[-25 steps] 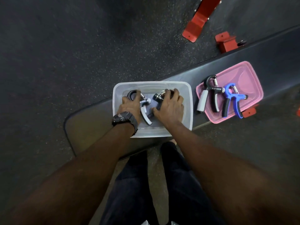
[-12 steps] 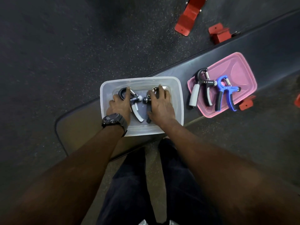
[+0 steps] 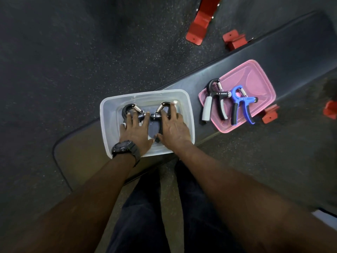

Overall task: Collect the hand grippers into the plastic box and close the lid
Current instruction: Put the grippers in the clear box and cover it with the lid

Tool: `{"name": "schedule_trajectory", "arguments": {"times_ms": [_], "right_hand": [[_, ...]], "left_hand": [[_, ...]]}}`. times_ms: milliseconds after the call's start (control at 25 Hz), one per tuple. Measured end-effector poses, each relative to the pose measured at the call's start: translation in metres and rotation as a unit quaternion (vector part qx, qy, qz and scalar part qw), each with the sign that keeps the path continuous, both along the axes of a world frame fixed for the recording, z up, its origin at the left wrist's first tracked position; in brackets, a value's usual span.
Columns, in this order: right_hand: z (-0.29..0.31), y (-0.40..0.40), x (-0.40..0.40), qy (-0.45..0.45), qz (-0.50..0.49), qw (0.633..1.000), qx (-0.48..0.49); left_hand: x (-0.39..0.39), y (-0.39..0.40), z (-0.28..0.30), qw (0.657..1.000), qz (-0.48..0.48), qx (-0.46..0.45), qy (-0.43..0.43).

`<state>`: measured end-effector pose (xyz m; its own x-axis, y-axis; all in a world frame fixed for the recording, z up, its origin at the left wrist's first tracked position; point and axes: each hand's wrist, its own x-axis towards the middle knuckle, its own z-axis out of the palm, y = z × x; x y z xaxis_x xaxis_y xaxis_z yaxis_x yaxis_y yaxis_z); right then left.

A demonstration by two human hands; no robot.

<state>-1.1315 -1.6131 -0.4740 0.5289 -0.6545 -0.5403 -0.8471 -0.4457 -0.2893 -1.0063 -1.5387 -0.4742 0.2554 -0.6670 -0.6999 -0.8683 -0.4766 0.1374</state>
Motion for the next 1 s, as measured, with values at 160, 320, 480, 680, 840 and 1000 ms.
{"name": "schedule_trajectory", "arguments": {"times_ms": [160,320,480,680,840,1000], "right_hand": [[0.031,-0.015,-0.015,-0.105,-0.005,0.994,-0.015],[0.066,-0.051,-0.064,-0.245,-0.071,0.962,-0.094],[0.057,-0.102,-0.143,-0.183,-0.221,0.946,-0.151],[0.024,-0.137,-0.197,-0.021,-0.320,0.941,-0.105],[0.000,-0.144,-0.202,0.000,-0.348,0.936,-0.056],[-0.011,-0.151,-0.203,-0.006,-0.321,0.947,-0.034]], "left_hand": [[-0.011,-0.018,0.025,0.989,0.037,-0.146,0.000],[-0.069,-0.074,0.063,0.938,0.042,-0.339,0.067],[-0.144,-0.130,0.075,0.918,0.036,-0.362,0.158],[-0.195,-0.170,0.033,0.974,0.029,-0.191,0.122],[-0.215,-0.177,-0.007,0.988,0.050,-0.144,0.040],[-0.225,-0.181,-0.020,0.984,0.072,-0.163,0.007]]}}
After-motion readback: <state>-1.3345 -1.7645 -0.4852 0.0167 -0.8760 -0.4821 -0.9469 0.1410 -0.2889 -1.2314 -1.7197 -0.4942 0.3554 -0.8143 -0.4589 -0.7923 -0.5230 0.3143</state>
